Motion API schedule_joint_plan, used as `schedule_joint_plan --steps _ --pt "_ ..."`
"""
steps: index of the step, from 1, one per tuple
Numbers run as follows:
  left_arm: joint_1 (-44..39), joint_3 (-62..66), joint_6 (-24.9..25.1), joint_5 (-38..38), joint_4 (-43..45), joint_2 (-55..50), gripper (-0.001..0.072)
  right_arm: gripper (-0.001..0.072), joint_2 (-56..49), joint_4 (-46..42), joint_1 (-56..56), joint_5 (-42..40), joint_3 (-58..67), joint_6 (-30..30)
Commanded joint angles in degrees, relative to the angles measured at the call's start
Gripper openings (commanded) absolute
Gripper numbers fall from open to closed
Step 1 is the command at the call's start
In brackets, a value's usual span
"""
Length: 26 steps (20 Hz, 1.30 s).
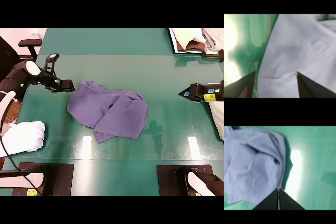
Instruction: Fold the shirts.
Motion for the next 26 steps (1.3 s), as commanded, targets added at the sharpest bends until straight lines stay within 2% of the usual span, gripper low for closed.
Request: schedule_joint_plan --steps 1,7,8,9,10,13,14,15,16,21,25,26 --pt "0.07 0.22 -0.72 -1.95 0.44 -5.09 0.0587 0.0016 0.02 0.83 1.40 -0.83 -1.79 0.02" --pt "0.04 0.22 -0.68 -6.80 -0.50 -7.26 0.0584 0.0016 0.00 0.83 3.98 -5.25 -1.79 0.02" --pt "0.04 0.22 -0.68 -7.41 -0.50 -7.26 0.0451 0.0016 0.00 0.72 3.96 -5.14 -1.81 0.02" --pt "0.04 0.22 -0.68 -7.63 -0.48 -7.26 0.0219 0.0016 0.00 0.22 3.63 -5.05 -1.86 0.02" --pt "0.07 0.28 -0.61 -7.67 -0.52 -7.08 0.0031 0.0016 0.00 0.26 2.97 -4.72 -2.08 0.04" --pt "0.07 0.28 -0.61 -5.35 -0.44 -3.26 0.0024 0.0018 0.00 0.24 0.94 -2.73 -6.58 0.04" --pt "0.07 0.28 -0.39 -3.54 -0.42 -1.29 0.0025 0.0094 0.00 0.33 0.81 -2.56 -9.68 0.04" --pt "0.04 0.28 -0.26 -1.84 -0.42 0.81 0.0025 0.0290 -0.04 0.48 1.16 -2.84 -12.98 0.07" --pt "0.07 0.28 -0.26 -0.52 -0.42 2.51 0.0025 0.0388 -0.33 1.31 2.16 -4.02 -16.63 0.07" --pt "0.04 0.35 -0.28 0.72 -0.44 5.75 0.0025 0.0385 -10.60 10.14 12.79 -15.43 -25.90 -0.04" --pt "0.04 0.35 -0.28 -1.22 -0.44 5.70 0.0025 0.0384 -20.46 12.70 23.15 -22.23 -20.31 -1.11" --pt "0.04 0.35 -0.28 -1.38 -0.44 5.73 0.0025 0.0358 -22.84 12.66 24.68 -22.67 -17.86 -1.09"
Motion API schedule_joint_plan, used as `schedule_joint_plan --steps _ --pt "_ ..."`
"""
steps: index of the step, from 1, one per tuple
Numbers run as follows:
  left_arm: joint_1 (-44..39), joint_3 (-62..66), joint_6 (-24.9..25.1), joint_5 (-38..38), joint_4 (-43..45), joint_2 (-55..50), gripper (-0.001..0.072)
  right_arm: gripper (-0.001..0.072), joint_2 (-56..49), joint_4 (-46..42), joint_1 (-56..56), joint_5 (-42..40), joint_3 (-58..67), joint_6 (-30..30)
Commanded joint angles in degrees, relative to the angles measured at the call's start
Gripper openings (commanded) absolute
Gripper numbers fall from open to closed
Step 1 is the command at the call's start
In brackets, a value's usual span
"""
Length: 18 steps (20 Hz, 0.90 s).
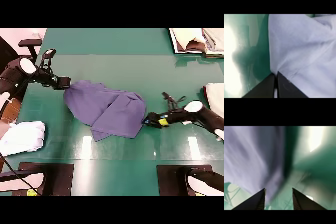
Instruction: Fold the shirts.
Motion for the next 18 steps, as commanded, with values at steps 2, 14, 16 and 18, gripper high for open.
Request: schedule_joint_plan --steps 2,14,16,18 --pt "0.04 0.07 0.09 -1.57 0.02 0.42 0.0025 0.0101 -10.14 1.18 7.17 -4.98 7.65 -0.35" --pt "0.04 21.99 0.09 3.85 4.39 19.65 0.0025 0.0015 7.96 -27.04 -16.31 16.87 45.33 2.49" --pt "0.04 27.89 0.09 5.01 3.37 23.54 0.0025 0.0015 12.13 -27.04 -20.13 17.14 52.06 1.60" --pt "0.04 32.72 0.09 4.72 1.84 26.80 0.0025 0.0015 15.89 -27.04 -22.73 17.38 56.74 1.57"
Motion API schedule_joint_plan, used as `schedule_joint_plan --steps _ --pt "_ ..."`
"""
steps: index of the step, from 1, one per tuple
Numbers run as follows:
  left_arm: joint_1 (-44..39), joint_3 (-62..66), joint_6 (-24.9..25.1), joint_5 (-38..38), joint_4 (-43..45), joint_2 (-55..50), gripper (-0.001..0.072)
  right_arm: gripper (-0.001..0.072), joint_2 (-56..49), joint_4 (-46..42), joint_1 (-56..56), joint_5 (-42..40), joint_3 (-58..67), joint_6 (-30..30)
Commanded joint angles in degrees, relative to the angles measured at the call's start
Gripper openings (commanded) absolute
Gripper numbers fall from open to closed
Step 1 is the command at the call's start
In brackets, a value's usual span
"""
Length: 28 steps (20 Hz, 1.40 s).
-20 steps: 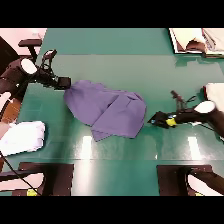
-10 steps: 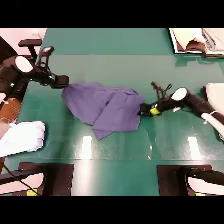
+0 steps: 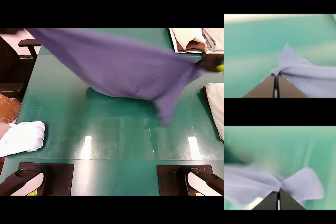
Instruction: Fold the shirts.
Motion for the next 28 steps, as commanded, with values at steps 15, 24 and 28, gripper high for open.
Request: schedule_joint_plan --steps 15,24,28 --pt "0.09 14.93 -0.04 -4.68 -0.44 4.00 0.0024 0.0014 -1.38 -2.01 -0.02 13.11 26.14 0.02" --pt "0.09 -6.05 -0.26 -5.16 1.51 -26.38 0.0025 0.0014 -28.72 -1.11 5.90 9.94 8.22 3.76" --pt "0.09 -6.05 -0.31 -1.20 1.57 -33.86 0.0284 0.0016 -37.31 1.97 5.40 4.98 11.72 3.58"
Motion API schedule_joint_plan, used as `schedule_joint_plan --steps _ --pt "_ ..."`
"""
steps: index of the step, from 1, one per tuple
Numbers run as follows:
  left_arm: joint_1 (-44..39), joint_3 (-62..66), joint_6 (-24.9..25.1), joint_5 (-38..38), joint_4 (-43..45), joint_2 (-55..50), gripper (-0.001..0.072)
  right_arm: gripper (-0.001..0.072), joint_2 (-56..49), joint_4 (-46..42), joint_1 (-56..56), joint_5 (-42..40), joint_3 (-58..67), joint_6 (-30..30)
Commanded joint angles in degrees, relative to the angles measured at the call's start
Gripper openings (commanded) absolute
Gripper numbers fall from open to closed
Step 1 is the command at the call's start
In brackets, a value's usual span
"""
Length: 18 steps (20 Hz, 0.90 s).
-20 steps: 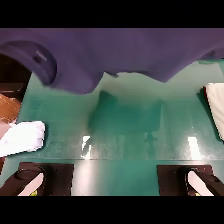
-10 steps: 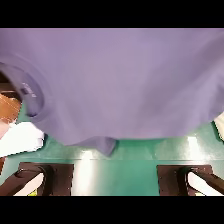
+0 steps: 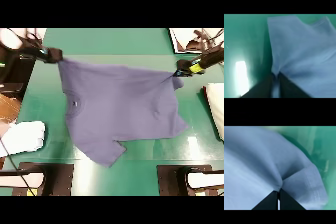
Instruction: Fold the shirts.
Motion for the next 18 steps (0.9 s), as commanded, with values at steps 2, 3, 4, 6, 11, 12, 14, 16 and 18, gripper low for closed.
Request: schedule_joint_plan --steps 2,3,4,6,11,12,14,16,18 --pt "0.00 -0.11 -0.11 2.64 0.00 -5.66 0.0565 0.0254 -8.79 4.11 -0.72 -2.80 5.75 -0.50" --pt "0.20 1.31 -0.07 0.33 0.02 -5.60 0.0565 0.0327 -9.35 6.29 -1.29 -2.03 8.07 -1.40" --pt "0.66 2.54 -0.11 -3.02 -0.15 -5.14 0.0565 0.0327 -9.14 8.90 -1.92 -1.11 9.55 -2.91" --pt "2.12 2.80 -0.48 -10.27 -0.48 -3.32 0.0564 0.0326 -6.56 13.11 -3.56 1.97 9.07 -5.81" --pt "3.32 -15.89 -0.72 -16.79 -3.19 7.82 0.0366 0.0326 7.21 13.79 -6.29 2.67 -7.56 -8.09" --pt "3.23 -22.16 -1.66 -15.56 -4.85 11.32 0.0367 0.0327 10.21 13.81 -6.47 2.03 -11.37 -8.59" --pt "3.21 -35.52 -3.65 -13.79 -6.14 18.84 0.0367 0.0326 15.06 13.86 -6.84 0.55 -17.29 -8.92" --pt "3.21 -47.52 -5.81 -13.88 -7.67 26.38 0.0556 0.0326 18.80 13.84 -6.84 -1.42 -21.75 -8.92" --pt "3.19 -56.00 -7.45 -13.31 -11.06 32.89 0.0648 0.0326 21.86 13.88 -6.84 -3.85 -25.38 -8.92"
